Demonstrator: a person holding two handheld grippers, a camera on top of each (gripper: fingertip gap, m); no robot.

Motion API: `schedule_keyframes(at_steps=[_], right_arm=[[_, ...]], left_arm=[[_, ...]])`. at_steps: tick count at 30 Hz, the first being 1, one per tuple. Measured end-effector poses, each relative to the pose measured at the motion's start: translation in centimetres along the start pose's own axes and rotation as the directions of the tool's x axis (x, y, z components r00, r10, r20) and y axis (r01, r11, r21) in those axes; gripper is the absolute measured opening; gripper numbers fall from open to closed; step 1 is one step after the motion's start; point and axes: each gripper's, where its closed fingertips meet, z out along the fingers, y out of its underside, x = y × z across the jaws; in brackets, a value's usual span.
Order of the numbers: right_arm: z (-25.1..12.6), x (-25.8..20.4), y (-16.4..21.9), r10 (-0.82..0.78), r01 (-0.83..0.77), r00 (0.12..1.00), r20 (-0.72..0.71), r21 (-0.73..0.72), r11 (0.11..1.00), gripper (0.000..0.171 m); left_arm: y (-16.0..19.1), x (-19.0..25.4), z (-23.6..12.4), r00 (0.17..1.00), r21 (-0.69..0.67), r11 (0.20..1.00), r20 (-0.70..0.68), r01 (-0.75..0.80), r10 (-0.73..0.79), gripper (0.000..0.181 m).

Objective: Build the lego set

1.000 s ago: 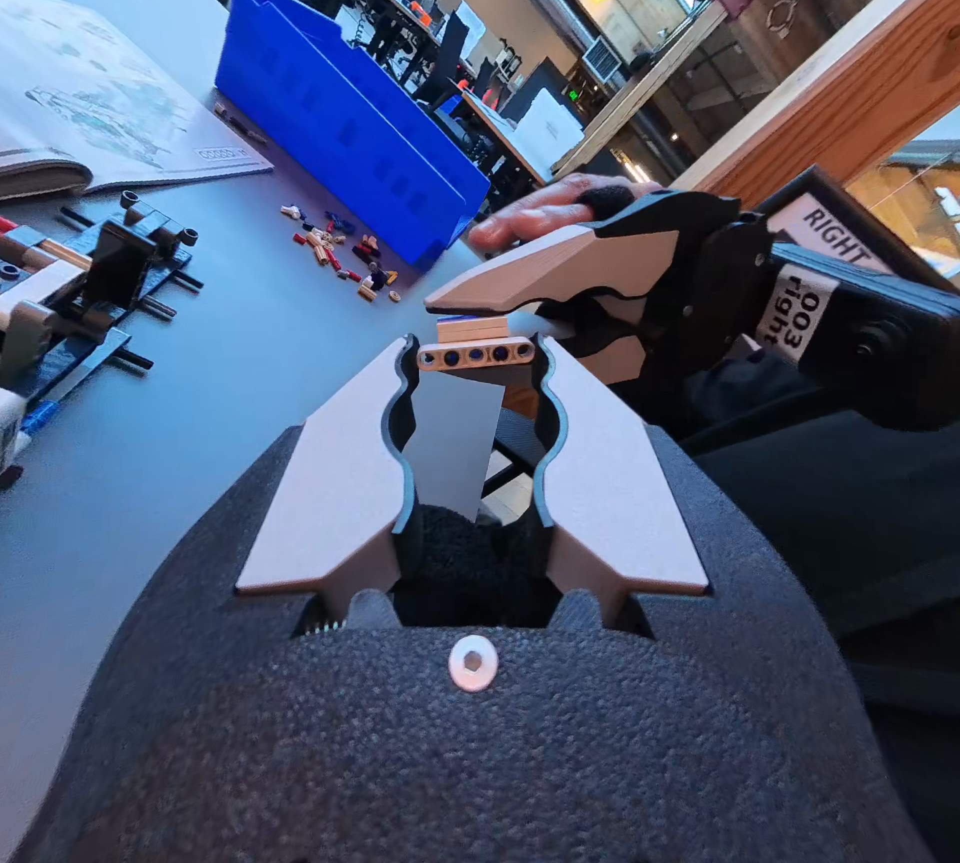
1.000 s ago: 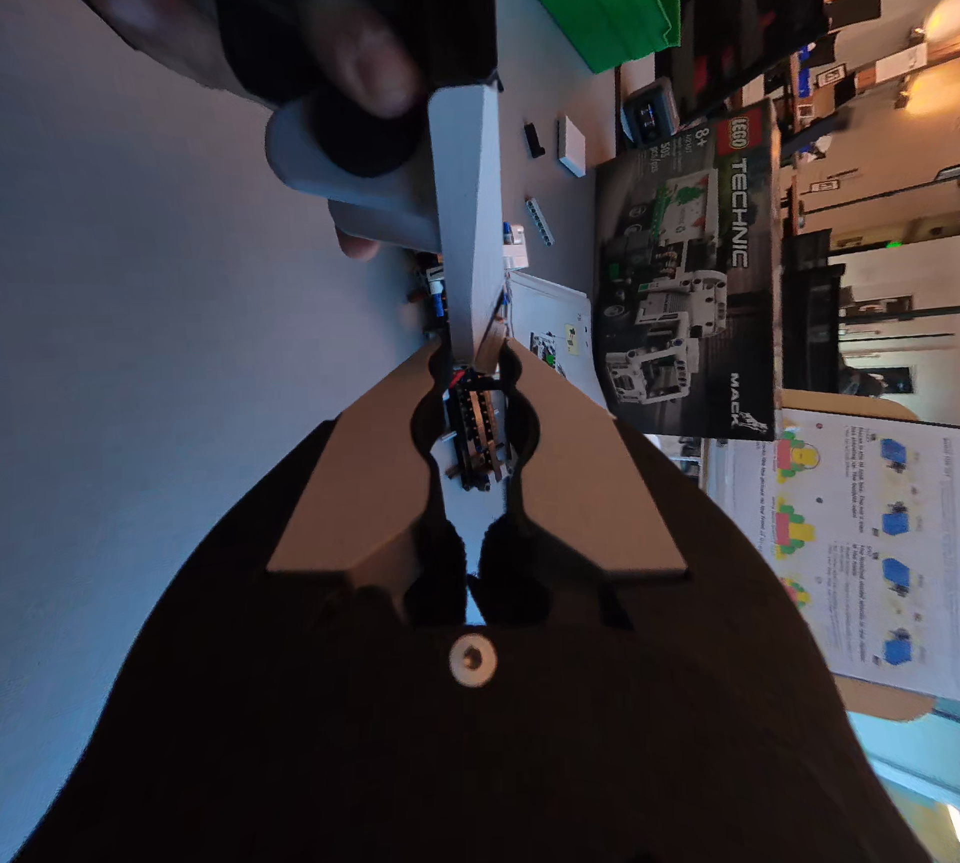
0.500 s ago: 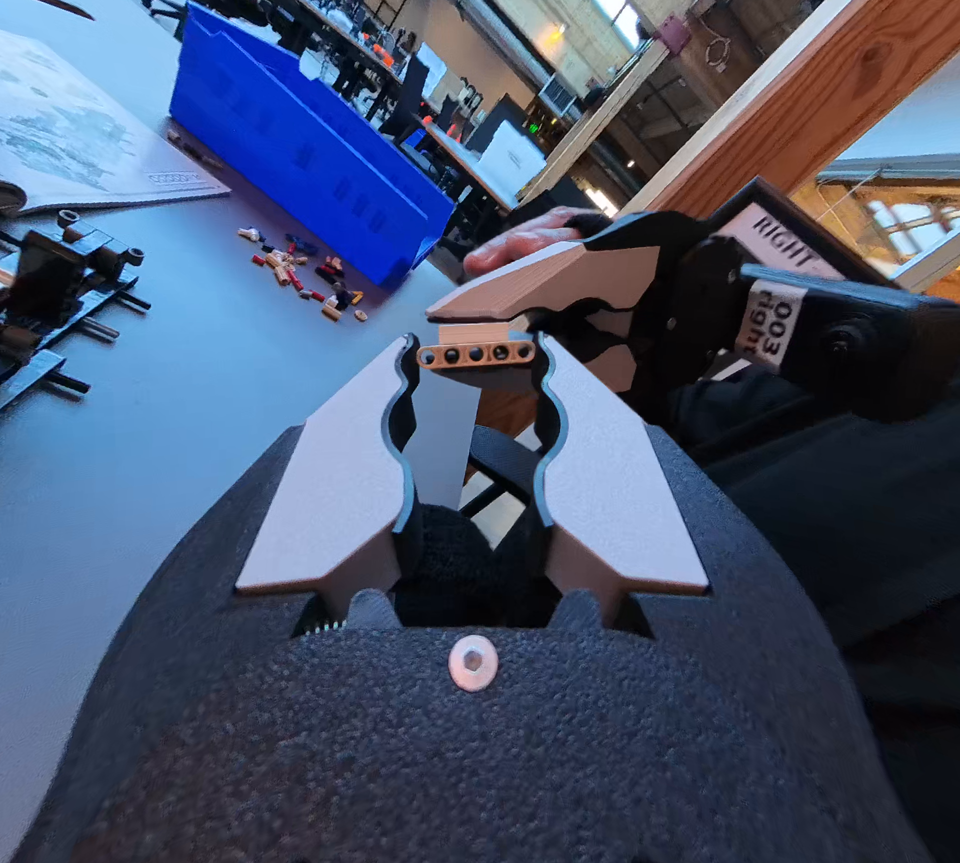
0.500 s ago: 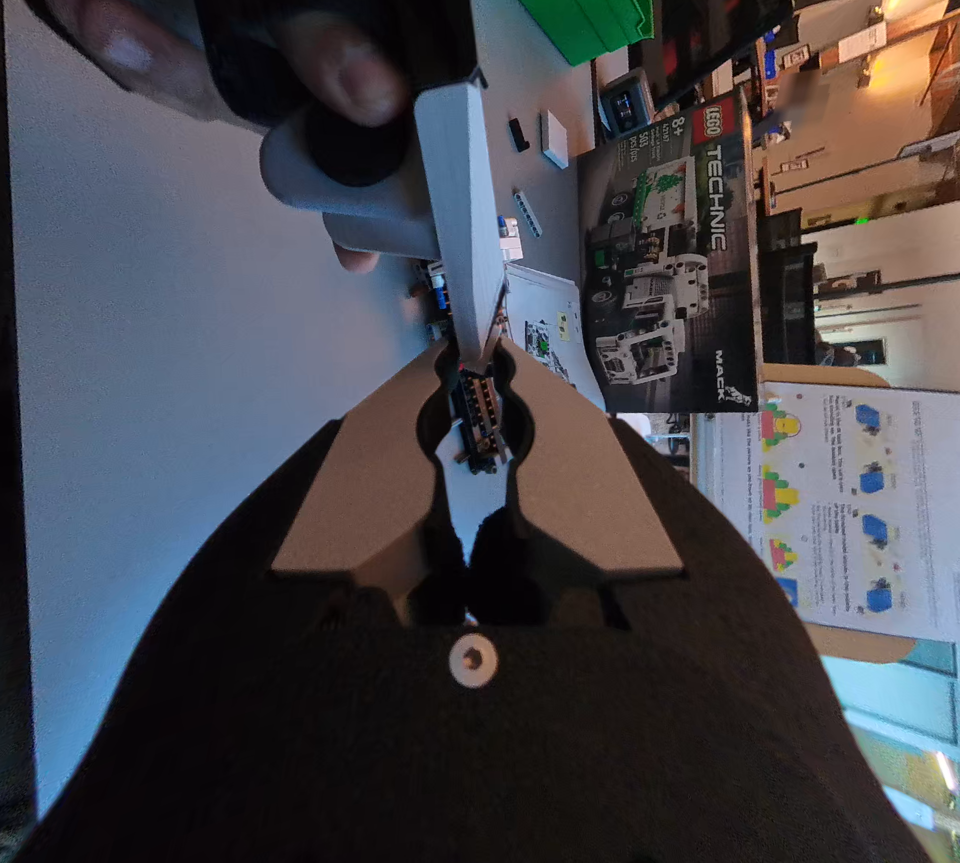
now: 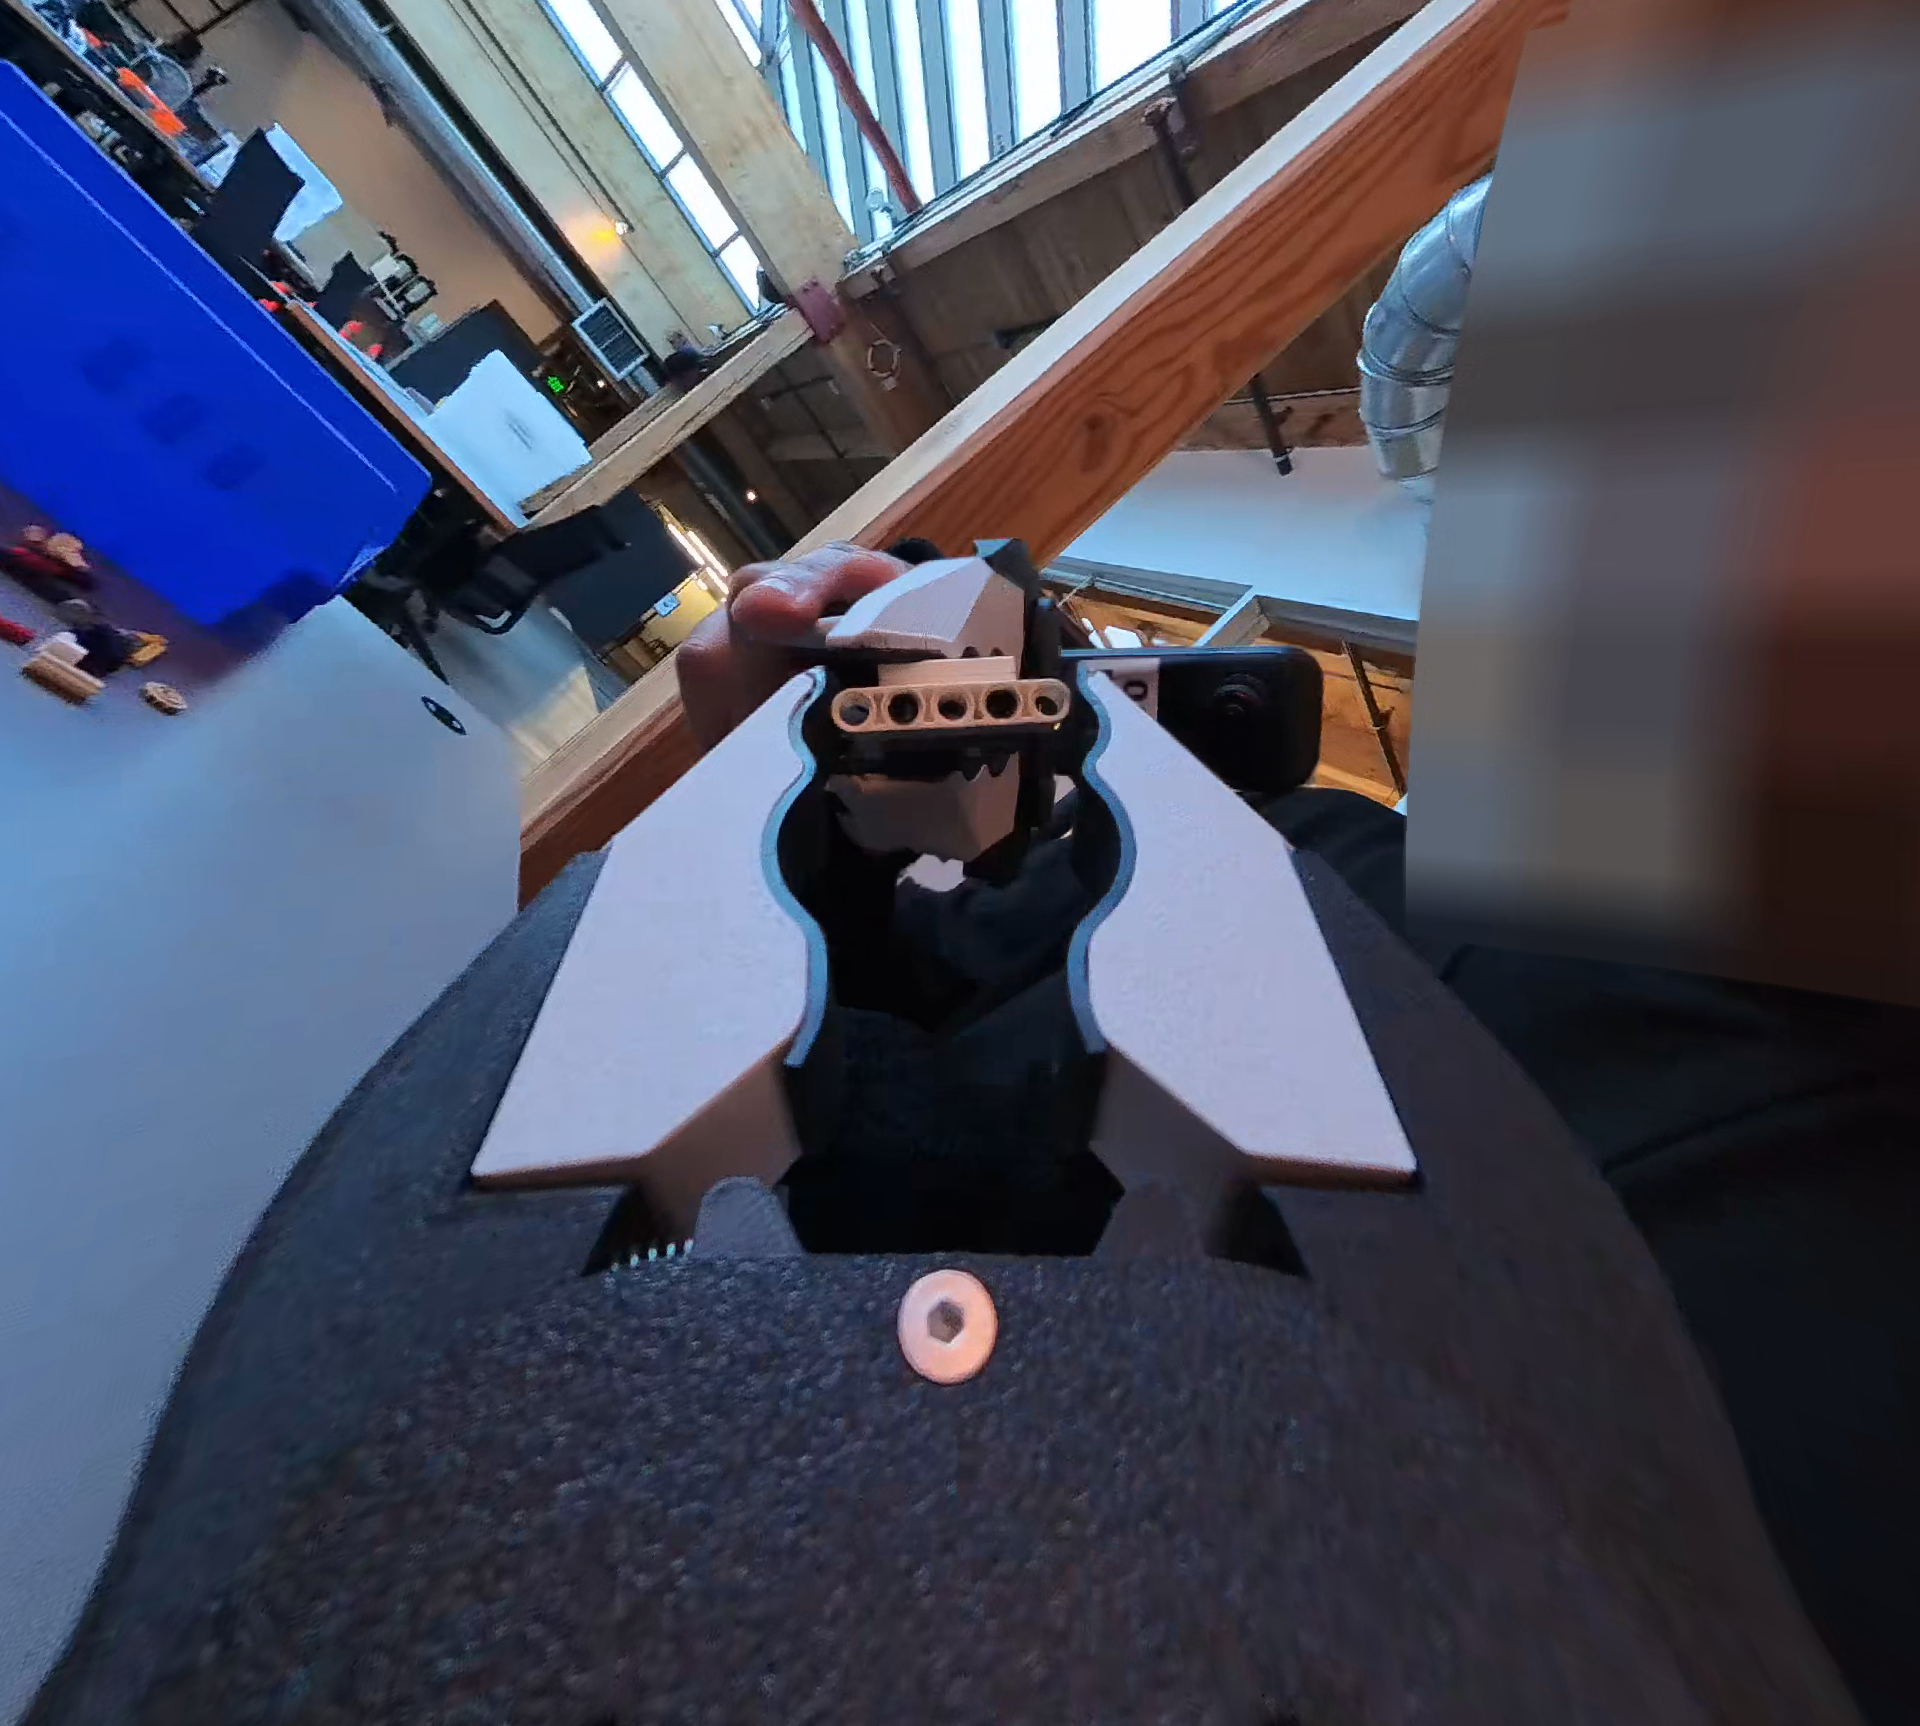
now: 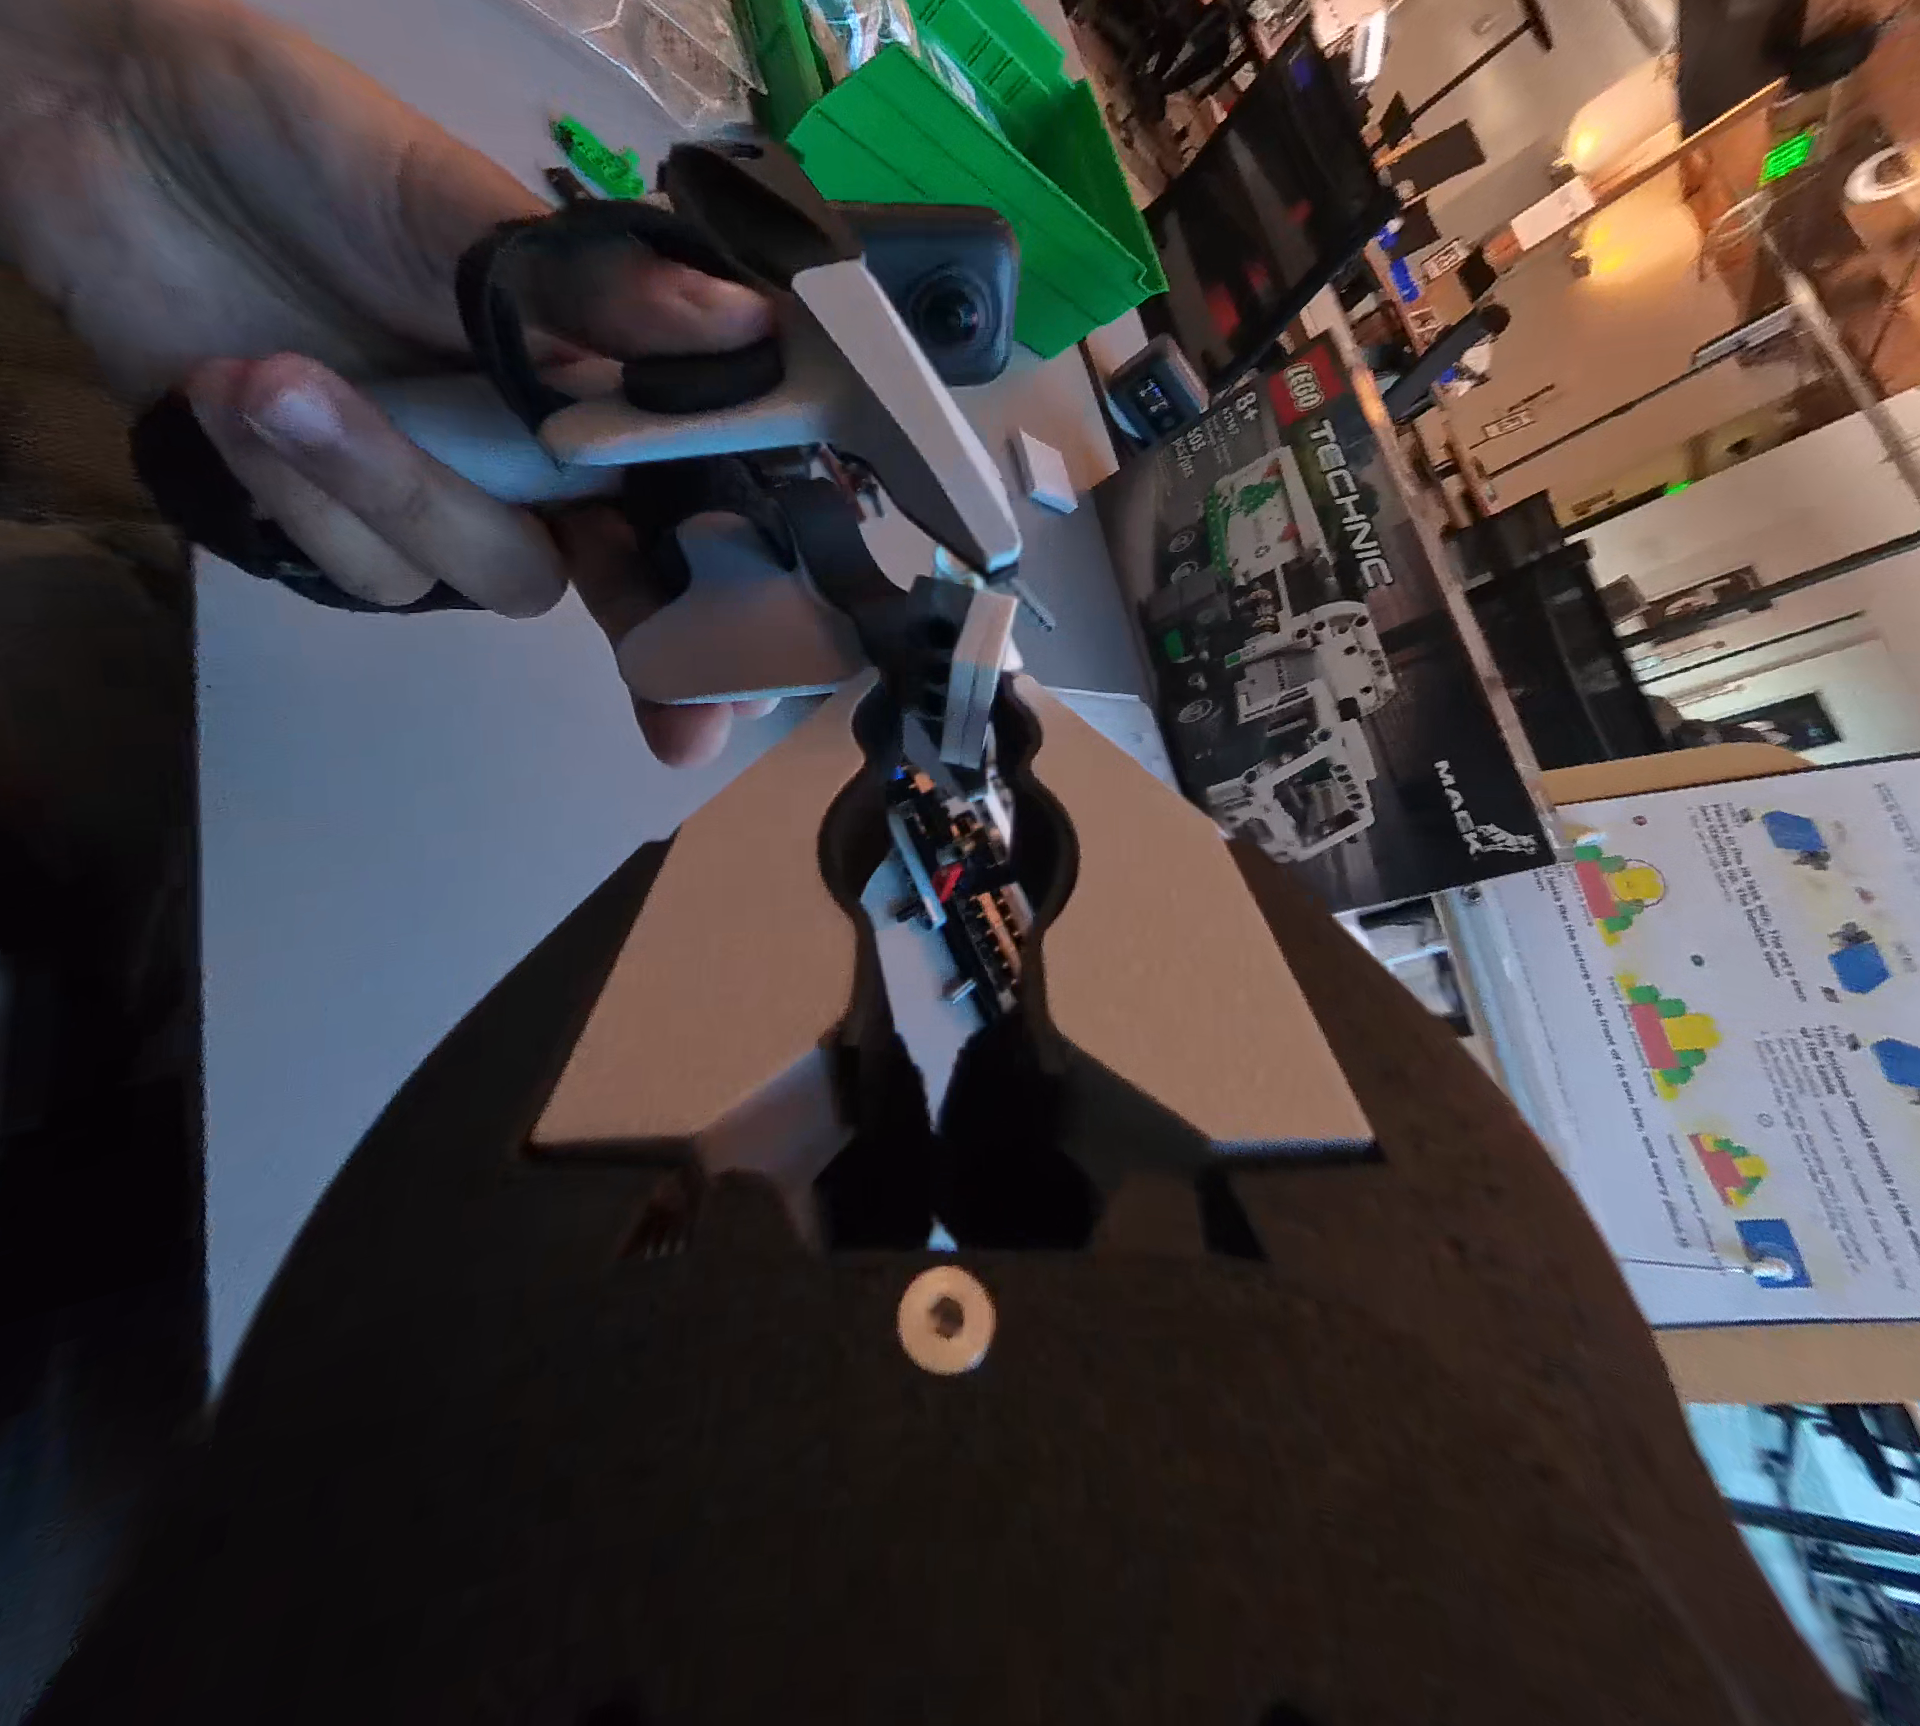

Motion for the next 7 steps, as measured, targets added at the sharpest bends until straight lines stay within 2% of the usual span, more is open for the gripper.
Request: schedule_keyframes(at_steps=[4,7], right_arm=[[-0.09,0.16,-0.07,-0.006,0.006,1.000,0.022,-0.004,1.000,0.015],[0.19,0.10,0.10,0.065,-0.065,0.995,0.071,0.006,0.998,0.016]], left_arm=[[-0.23,0.20,0.04,0.999,0.033,0.999,-0.045,0.030,-0.029,0.042],[-0.49,-0.10,-0.05,0.997,0.048,0.997,-0.051,0.058,-0.055,0.042]])
